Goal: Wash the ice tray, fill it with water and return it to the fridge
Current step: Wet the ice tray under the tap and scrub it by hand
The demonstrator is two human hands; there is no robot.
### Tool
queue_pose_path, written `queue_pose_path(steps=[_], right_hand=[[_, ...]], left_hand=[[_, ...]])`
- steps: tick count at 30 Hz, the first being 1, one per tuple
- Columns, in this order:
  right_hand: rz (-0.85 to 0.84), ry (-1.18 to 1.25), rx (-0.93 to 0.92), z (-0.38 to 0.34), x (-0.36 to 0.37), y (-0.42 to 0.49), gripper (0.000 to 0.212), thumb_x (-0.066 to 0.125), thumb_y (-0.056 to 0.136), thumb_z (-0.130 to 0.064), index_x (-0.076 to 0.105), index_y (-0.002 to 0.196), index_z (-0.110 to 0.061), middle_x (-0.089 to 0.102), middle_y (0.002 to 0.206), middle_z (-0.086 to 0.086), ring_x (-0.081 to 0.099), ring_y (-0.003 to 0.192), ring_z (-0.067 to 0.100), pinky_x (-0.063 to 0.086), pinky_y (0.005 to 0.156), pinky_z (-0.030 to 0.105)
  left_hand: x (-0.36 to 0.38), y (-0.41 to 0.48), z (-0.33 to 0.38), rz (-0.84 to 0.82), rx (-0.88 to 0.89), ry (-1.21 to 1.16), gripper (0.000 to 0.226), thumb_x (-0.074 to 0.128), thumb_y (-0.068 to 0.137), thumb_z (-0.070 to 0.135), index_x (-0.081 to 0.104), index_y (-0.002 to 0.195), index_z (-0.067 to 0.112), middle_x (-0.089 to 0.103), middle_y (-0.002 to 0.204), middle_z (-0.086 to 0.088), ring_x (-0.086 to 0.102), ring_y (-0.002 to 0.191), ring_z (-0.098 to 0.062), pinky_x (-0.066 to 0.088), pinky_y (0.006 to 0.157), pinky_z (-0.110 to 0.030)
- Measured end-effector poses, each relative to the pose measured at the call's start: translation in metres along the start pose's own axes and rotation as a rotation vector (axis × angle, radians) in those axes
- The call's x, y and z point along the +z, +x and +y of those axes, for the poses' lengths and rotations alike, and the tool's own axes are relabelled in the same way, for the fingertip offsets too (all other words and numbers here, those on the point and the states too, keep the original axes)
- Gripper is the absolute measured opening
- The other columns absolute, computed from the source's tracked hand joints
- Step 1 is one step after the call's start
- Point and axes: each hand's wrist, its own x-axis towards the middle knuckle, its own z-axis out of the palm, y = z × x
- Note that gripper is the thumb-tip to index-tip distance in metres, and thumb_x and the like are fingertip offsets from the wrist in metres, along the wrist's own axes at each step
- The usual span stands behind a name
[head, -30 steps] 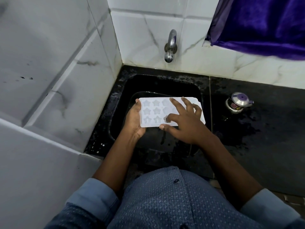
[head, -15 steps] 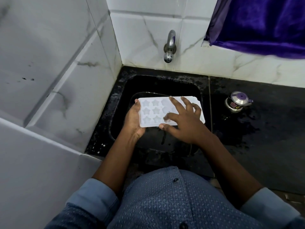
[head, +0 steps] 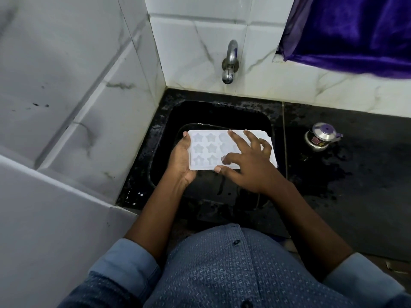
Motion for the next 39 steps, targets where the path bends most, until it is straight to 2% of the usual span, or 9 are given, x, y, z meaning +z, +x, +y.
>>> queue_pose_path(steps=[9,13,16,18,24,27,32,35,39], right_hand=[[0.015,-0.012,-0.006,0.0017,-0.0022,0.0032,0.058,0.034,0.092,-0.082,0.072,0.108,-0.041,0.006,0.176,-0.006,-0.011,0.16,0.026,-0.007,0.121,0.058],[0.009,-0.024,0.011,0.0032,-0.0034,0.0032,0.06,0.032,0.092,-0.082,0.072,0.11,-0.041,0.007,0.176,-0.004,-0.011,0.16,0.027,-0.007,0.122,0.058],[0.017,-0.012,0.002,0.0042,-0.0031,0.0038,0.059,0.034,0.093,-0.081,0.073,0.101,-0.039,0.008,0.175,-0.005,-0.012,0.16,0.026,-0.007,0.121,0.058],[0.021,-0.02,0.007,0.0046,-0.0031,0.0039,0.06,0.033,0.092,-0.081,0.073,0.104,-0.038,0.005,0.176,-0.005,-0.012,0.16,0.026,-0.008,0.121,0.058],[0.024,-0.02,0.008,0.0056,-0.0036,0.0028,0.06,0.032,0.092,-0.082,0.073,0.11,-0.042,0.004,0.176,-0.007,-0.012,0.16,0.026,-0.008,0.121,0.058],[0.016,-0.025,0.018,0.0065,-0.0037,0.0023,0.062,0.03,0.091,-0.083,0.072,0.114,-0.043,0.004,0.176,-0.006,-0.011,0.16,0.027,-0.01,0.121,0.057],[0.029,-0.031,0.014,0.0059,-0.0032,0.0022,0.059,0.032,0.092,-0.083,0.071,0.108,-0.041,0.002,0.176,-0.006,-0.013,0.16,0.027,-0.008,0.121,0.058],[0.023,-0.024,0.012,0.0057,-0.0033,0.0,0.061,0.031,0.091,-0.082,0.071,0.112,-0.042,0.004,0.176,-0.005,-0.012,0.16,0.027,-0.009,0.122,0.057],[0.037,-0.031,0.003,0.0041,-0.0032,0.0001,0.057,0.033,0.092,-0.081,0.071,0.109,-0.041,0.005,0.176,-0.005,-0.012,0.16,0.028,-0.008,0.121,0.058]], left_hand=[[0.0049,0.002,0.0031,0.018,0.011,-0.008,0.067,0.036,0.11,0.057,0.064,0.133,0.001,0.075,0.122,-0.023,0.076,0.104,-0.04,0.064,0.08,-0.051],[0.0071,0.0028,0.0021,0.019,0.004,-0.01,0.065,0.035,0.111,0.056,0.067,0.126,0.002,0.078,0.115,-0.021,0.078,0.097,-0.037,0.065,0.076,-0.049],[0.0068,0.0044,0.0005,0.018,-0.003,-0.004,0.069,0.036,0.109,0.059,0.064,0.135,0.001,0.073,0.125,-0.024,0.074,0.109,-0.041,0.062,0.086,-0.054],[0.008,0.005,-0.0011,0.011,-0.009,-0.011,0.068,0.035,0.109,0.059,0.065,0.131,0.002,0.072,0.127,-0.024,0.074,0.109,-0.041,0.06,0.091,-0.055],[0.0085,0.0055,0.0011,0.018,-0.005,-0.012,0.066,0.032,0.11,0.058,0.068,0.123,0.004,0.077,0.116,-0.02,0.078,0.098,-0.037,0.062,0.082,-0.051],[0.0091,0.0055,0.0013,0.007,0.003,-0.011,0.067,0.032,0.11,0.059,0.068,0.123,0.003,0.077,0.117,-0.021,0.078,0.099,-0.037,0.064,0.077,-0.049],[0.0087,0.0056,-0.002,0.018,0.0,-0.004,0.07,0.035,0.109,0.059,0.064,0.134,0.001,0.073,0.125,-0.024,0.076,0.105,-0.041,0.064,0.08,-0.052],[0.0099,0.0038,-0.0003,0.002,-0.004,-0.03,0.068,0.033,0.109,0.059,0.067,0.127,0.002,0.075,0.12,-0.023,0.077,0.099,-0.039,0.064,0.078,-0.05],[0.0085,0.0048,-0.0018,0.001,-0.007,-0.039,0.071,0.035,0.109,0.06,0.062,0.138,0.001,0.072,0.127,-0.025,0.075,0.106,-0.042,0.062,0.085,-0.054]])
